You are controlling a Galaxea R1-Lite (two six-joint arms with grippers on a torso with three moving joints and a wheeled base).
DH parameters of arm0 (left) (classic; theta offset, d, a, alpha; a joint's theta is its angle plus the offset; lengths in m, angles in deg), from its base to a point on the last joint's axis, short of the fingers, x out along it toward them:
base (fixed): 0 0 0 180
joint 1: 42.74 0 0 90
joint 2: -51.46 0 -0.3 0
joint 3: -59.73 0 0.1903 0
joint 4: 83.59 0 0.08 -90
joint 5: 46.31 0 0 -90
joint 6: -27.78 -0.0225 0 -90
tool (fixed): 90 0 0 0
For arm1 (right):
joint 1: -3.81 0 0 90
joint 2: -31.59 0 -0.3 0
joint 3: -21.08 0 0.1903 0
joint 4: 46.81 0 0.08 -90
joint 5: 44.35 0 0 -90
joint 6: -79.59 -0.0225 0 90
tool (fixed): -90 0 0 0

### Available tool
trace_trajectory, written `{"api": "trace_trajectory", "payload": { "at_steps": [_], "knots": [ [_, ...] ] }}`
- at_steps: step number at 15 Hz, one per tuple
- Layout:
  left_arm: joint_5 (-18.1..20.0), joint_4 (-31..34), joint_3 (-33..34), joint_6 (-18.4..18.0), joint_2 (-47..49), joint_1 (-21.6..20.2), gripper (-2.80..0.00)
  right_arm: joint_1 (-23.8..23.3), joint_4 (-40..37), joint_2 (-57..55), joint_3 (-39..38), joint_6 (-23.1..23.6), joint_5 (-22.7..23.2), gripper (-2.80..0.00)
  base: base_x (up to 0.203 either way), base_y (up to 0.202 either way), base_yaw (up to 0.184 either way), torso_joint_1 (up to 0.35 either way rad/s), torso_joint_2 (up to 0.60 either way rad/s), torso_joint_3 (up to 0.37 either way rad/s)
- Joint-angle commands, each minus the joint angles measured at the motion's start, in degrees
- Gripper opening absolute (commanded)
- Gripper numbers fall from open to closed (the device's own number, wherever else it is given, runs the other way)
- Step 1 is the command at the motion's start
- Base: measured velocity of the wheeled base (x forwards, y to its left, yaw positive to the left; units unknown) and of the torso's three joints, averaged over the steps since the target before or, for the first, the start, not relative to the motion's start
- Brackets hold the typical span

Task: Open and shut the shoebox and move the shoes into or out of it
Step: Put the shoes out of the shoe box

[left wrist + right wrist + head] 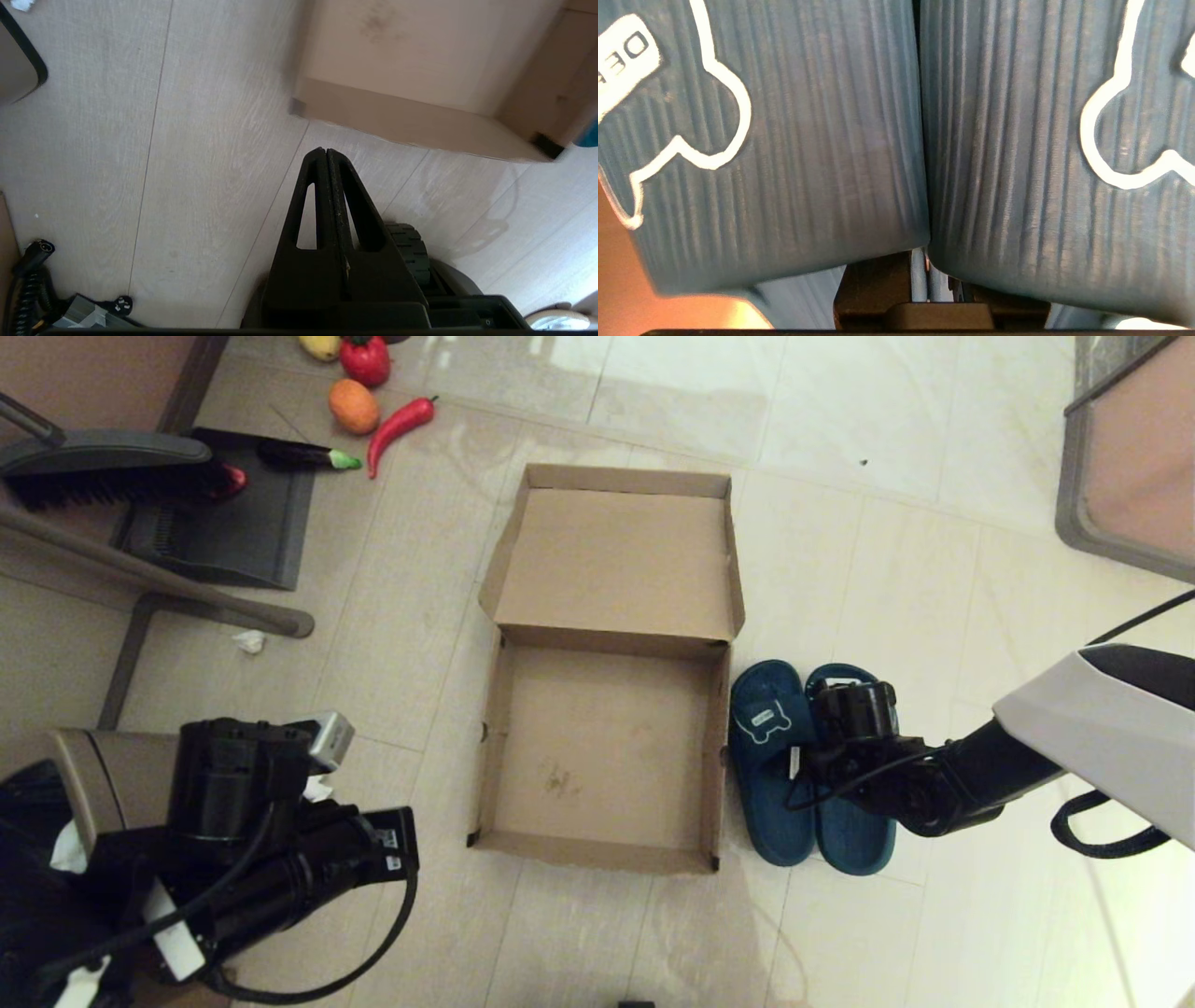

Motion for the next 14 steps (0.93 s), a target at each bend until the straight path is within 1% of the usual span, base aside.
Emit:
{"api": "trace_trajectory", "payload": {
  "at_steps": [1, 4, 6, 9, 12, 14],
  "knots": [
    [-0.1, -0.1, 0.3, 0.1, -0.3, -0.1, -2.80, -0.6, 0.1, 0.2, -0.8, 0.1, -1.1, -2.80, 0.000, 0.000, 0.000, 0.000, 0.00, 0.000],
    [-0.2, -0.2, 0.7, 0.4, 0.1, -0.2, -2.80, -5.5, 0.2, 4.8, -6.2, 0.7, -0.9, -2.80, 0.000, 0.000, 0.000, 0.000, 0.00, 0.000],
    [-0.2, -0.2, 0.4, 0.7, 0.6, -0.1, -2.80, -7.6, 0.5, 6.5, -9.9, 0.9, -0.6, -2.80, 0.000, 0.000, 0.000, 0.000, 0.00, 0.000],
    [-0.2, -0.3, -0.1, 1.9, 2.1, -0.1, -2.80, -8.1, 1.0, 6.8, -11.5, 0.4, -0.6, -2.80, 0.000, 0.000, 0.000, 0.000, 0.00, 0.000],
    [-0.3, -0.3, 0.1, 3.4, 2.2, -0.2, -2.80, -8.0, 2.5, 6.4, -10.6, 0.8, -0.6, -2.80, 0.000, 0.000, 0.000, 0.000, 0.00, 0.000],
    [-0.4, -0.2, -1.3, 4.7, 2.6, -0.2, -2.80, -8.0, 2.6, 4.8, -9.0, 0.8, -0.7, -2.80, 0.000, 0.000, 0.000, 0.000, 0.00, 0.000]
  ]
}}
